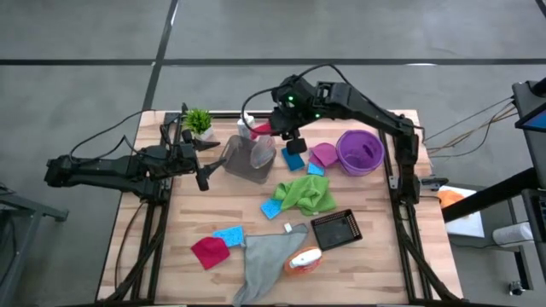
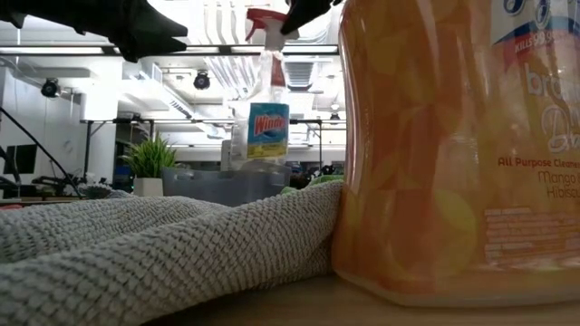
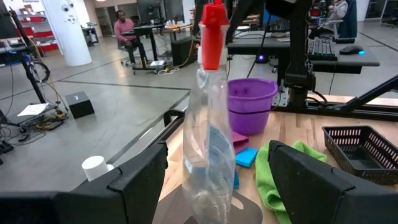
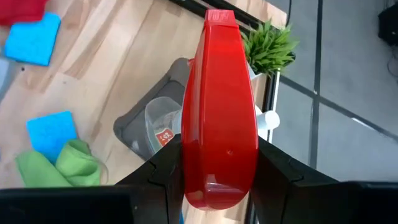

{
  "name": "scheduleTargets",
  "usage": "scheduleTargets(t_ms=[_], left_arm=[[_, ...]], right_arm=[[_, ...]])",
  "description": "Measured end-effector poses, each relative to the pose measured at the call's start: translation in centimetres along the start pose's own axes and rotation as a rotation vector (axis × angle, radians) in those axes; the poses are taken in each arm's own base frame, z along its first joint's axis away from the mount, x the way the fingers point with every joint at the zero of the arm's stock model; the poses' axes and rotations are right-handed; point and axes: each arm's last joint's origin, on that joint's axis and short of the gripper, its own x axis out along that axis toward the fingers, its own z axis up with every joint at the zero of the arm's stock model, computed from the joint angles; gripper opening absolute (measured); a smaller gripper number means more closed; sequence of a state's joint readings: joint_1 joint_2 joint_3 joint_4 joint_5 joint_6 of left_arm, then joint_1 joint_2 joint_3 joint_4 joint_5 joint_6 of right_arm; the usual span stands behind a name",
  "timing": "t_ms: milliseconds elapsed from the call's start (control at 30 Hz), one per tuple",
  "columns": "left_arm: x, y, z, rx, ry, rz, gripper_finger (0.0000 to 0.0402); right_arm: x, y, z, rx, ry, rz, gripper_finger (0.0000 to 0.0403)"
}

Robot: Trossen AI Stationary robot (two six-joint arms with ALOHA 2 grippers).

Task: Pick & Place Kitchen Items
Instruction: Put the red spray bottle into the black bin

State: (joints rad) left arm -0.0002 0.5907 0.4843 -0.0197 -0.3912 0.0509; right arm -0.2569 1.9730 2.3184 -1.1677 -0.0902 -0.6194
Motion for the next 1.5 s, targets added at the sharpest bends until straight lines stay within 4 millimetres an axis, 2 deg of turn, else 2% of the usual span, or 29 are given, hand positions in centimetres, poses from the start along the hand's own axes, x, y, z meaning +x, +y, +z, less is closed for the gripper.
scheduleTargets(t_ms=[667,1067,1133,1267,1333,1400,1500], left_arm=[[0.0,0.0,-0.1,0.002,0.007,0.0,0.0278],[0.0,0.0,-0.1,0.003,0.007,-0.001,0.0278],[0.0,0.0,-0.1,0.003,0.008,-0.001,0.0278],[0.0,0.0,-0.1,0.003,0.009,-0.001,0.0278],[0.0,0.0,-0.1,0.003,0.009,-0.001,0.0278],[0.0,0.0,-0.1,0.003,0.009,-0.001,0.0278],[0.0,0.0,-0.1,0.003,0.009,-0.001,0.0278]], right_arm=[[5.4,0.3,-1.0,-0.105,0.095,0.123,0.0129],[5.7,0.4,-1.1,-0.064,0.059,0.184,0.013],[5.7,0.4,-1.0,-0.034,0.061,0.186,0.0163],[5.8,0.3,-1.1,0.008,0.083,0.156,0.0284],[5.7,0.3,-1.1,0.017,0.091,0.142,0.0329],[5.6,0.2,-1.0,0.027,0.089,0.135,0.0357],[5.2,0.1,-0.8,0.029,0.075,0.125,0.0369]])
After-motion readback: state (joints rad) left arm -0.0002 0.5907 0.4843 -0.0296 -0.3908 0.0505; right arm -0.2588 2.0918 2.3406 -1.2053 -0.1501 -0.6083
